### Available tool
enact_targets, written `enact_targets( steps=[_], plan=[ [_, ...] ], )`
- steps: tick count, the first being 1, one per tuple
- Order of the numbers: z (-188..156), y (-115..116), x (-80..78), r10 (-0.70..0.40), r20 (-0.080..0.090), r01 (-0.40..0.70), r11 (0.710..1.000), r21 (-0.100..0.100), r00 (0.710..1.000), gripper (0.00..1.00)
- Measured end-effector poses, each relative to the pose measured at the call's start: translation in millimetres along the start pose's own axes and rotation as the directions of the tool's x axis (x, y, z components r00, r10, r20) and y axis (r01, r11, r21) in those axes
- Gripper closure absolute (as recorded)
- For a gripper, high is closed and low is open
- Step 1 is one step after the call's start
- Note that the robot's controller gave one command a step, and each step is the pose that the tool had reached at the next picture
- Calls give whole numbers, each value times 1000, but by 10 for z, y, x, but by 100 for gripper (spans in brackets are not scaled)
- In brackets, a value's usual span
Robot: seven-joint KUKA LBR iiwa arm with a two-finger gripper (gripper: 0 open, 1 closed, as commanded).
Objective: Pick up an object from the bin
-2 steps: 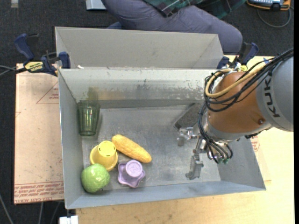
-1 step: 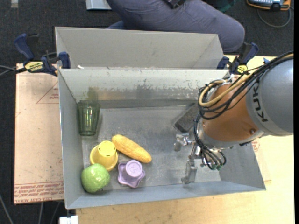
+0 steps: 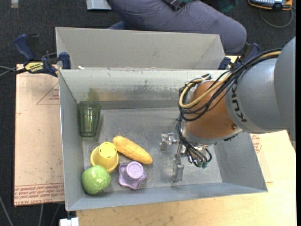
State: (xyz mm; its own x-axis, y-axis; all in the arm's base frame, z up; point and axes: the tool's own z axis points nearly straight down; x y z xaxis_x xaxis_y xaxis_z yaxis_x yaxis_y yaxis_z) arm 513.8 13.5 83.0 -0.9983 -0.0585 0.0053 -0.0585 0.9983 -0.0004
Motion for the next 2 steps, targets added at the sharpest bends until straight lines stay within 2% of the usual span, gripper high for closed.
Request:
enact_targets(
  steps=[1,2],
  plan=[
    [25,323,-159,-40,12,40,999,-3,999,0],
    [25,510,-277,102,7,-102,995,-2,995,0]
  ],
)
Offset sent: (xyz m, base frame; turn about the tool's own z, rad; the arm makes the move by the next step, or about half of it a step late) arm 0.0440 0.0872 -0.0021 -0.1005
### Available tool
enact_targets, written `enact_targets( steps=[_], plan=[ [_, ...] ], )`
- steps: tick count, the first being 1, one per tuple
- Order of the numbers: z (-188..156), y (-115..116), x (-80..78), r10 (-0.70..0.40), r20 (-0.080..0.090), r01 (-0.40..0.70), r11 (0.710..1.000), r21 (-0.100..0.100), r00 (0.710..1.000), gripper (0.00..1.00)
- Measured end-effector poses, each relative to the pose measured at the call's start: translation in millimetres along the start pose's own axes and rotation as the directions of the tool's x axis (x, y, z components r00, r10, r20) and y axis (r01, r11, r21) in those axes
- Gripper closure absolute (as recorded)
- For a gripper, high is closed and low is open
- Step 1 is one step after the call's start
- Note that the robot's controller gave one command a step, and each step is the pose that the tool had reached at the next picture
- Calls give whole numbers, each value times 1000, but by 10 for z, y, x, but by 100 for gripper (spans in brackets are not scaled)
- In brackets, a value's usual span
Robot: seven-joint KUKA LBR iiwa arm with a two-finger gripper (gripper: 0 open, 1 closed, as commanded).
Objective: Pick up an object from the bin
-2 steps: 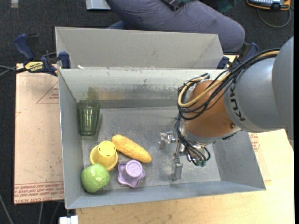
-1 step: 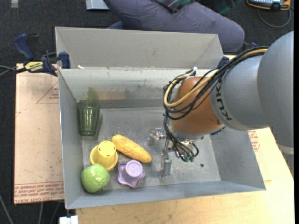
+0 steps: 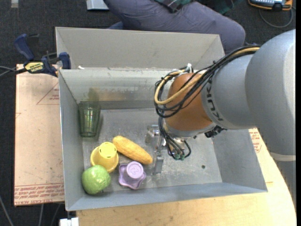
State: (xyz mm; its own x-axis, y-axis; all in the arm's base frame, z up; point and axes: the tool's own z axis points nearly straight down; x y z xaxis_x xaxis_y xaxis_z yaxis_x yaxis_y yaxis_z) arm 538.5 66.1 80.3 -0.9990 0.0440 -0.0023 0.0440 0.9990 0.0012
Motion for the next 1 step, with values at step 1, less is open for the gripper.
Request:
enact_targets(
  steps=[1],
  plan=[
    [36,291,101,-89,2,89,996,0,996,0]
  ],
)
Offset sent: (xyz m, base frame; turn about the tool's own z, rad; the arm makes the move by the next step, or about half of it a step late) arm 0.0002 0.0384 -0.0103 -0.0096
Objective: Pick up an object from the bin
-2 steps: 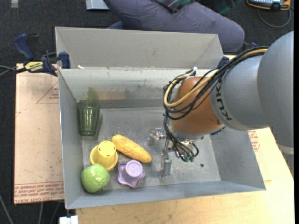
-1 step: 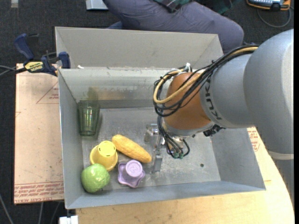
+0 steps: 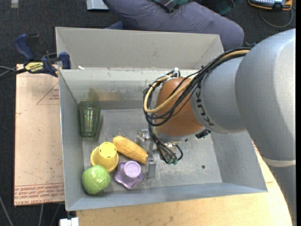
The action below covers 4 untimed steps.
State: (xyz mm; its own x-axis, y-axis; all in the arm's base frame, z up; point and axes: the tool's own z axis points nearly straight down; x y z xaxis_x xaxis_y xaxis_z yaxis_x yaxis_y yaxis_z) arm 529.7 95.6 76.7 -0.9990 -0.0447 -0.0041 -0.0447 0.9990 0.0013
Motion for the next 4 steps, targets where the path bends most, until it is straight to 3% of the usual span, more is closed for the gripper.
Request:
enact_targets(
  steps=[1,2,3,4],
  plan=[
    [30,167,-5,30,0,-30,1000,-2,1000,0],
    [71,517,-157,122,1,-122,993,-1,993,100],
    [71,517,-157,122,1,-122,993,-1,993,100],
    [-1433,589,-210,113,7,-113,994,-3,994,100]
  ],
)
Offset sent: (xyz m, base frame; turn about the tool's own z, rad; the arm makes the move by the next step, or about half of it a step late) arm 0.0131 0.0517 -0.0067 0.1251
